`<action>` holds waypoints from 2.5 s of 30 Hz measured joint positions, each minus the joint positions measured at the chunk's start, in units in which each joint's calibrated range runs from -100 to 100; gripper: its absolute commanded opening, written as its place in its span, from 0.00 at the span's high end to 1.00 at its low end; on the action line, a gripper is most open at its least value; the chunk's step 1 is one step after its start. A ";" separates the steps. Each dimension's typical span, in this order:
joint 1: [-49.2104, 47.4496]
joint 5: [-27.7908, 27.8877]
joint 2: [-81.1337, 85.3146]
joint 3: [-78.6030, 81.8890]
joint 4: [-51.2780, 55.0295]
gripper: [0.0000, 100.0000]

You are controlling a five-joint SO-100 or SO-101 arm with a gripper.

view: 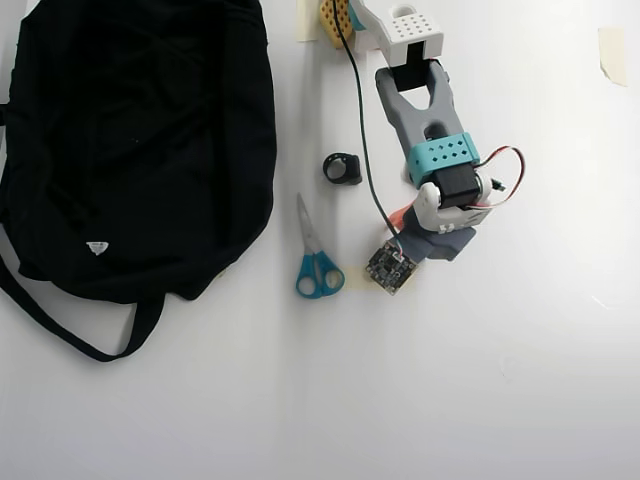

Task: Put the green marker into the black bag

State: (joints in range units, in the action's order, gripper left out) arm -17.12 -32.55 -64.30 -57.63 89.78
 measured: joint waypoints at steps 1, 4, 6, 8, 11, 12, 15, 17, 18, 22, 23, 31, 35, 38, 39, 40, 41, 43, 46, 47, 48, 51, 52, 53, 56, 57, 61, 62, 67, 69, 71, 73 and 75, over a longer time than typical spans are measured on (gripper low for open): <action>0.00 0.00 0.00 0.00 0.00 0.71; 0.00 0.00 0.00 0.00 0.00 0.72; 0.00 0.00 0.00 0.00 0.17 0.75; 0.29 0.00 0.00 0.00 0.69 0.79; 0.81 -0.20 0.08 0.00 0.69 0.82; 0.81 -0.10 0.08 0.00 0.69 0.83; 0.81 -0.15 0.08 0.00 0.69 0.83; 0.81 -0.15 0.08 0.00 0.69 0.83; 0.81 -0.15 0.08 0.00 0.69 0.83; 0.81 -0.15 0.08 0.00 0.69 0.86; 0.81 -0.15 0.08 0.00 0.69 0.88; 0.81 -0.24 -0.17 0.00 0.69 0.91; 0.81 -0.29 -0.17 0.00 0.69 0.91; 0.81 -0.29 -0.17 0.00 0.69 0.94; 0.81 -0.29 -0.17 0.00 0.69 0.96; 0.81 -0.29 -0.17 0.00 0.69 0.98; 0.81 -0.29 -0.25 0.00 0.69 0.98; 0.81 -0.29 -0.25 0.00 0.69 0.98; 0.81 0.24 -0.25 0.00 0.69 0.98; 0.81 0.34 -0.25 0.00 0.69 0.98; 0.81 0.39 -0.25 0.00 0.69 0.98; 0.81 0.39 -0.25 0.00 0.69 0.98; 0.81 0.39 -0.25 0.00 0.69 0.98; 0.81 0.39 -0.25 0.00 0.69 0.98; 0.81 0.39 -0.25 0.00 0.69 0.98; 0.81 0.39 -0.25 0.00 0.69 0.98; 0.81 0.39 -0.17 0.00 0.69 0.98; 0.81 0.39 -0.08 0.00 0.69 0.98; 0.66 0.39 0.00 -0.08 0.69 0.98; 0.66 0.39 0.00 -0.71 0.69 0.98; 0.37 1.07 -0.08 -2.44 0.69 0.98; 0.07 2.74 -0.17 -3.77 0.69 0.98; -0.22 4.15 -0.33 -4.72 0.69 0.98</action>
State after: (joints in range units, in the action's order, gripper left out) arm -17.34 -28.40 -64.63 -62.34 90.47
